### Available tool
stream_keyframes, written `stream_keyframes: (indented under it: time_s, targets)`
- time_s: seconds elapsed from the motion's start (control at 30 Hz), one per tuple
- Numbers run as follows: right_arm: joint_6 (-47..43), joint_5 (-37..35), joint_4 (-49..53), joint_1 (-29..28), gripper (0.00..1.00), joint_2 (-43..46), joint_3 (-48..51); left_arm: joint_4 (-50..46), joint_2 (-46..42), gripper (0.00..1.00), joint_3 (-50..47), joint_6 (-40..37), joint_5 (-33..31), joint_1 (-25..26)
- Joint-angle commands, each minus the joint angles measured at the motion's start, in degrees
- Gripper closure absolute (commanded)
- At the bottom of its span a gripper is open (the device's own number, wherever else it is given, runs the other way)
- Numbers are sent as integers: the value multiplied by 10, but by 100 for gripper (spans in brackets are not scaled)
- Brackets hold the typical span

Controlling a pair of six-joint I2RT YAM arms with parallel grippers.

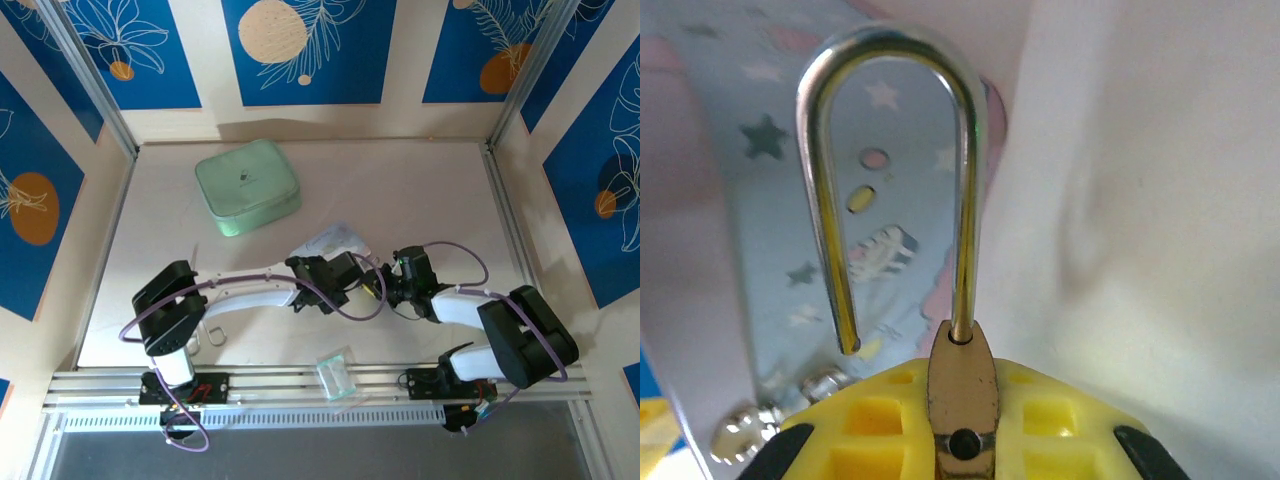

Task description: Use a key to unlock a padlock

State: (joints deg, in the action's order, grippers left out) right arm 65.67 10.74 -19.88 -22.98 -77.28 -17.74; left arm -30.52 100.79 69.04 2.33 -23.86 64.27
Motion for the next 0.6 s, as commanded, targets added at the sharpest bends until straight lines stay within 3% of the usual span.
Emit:
stream_keyframes:
  time_s: [0.0, 0.17, 0.33, 0.57]
  targets:
    - [-69, 95, 103, 18, 95, -16, -25, -51, -3, 14, -14, 51, -27, 2]
    - [-129, 134, 198, 47, 94, -53, -55, -38, -22, 7, -25, 97, -82, 2]
    - [-199, 91, 337, 53, 90, -51, -104, -59, -29, 1, -32, 133, -139, -4]
    - [-272, 63, 474, 74, 77, -59, -159, -35, -52, 1, -65, 168, -159, -31]
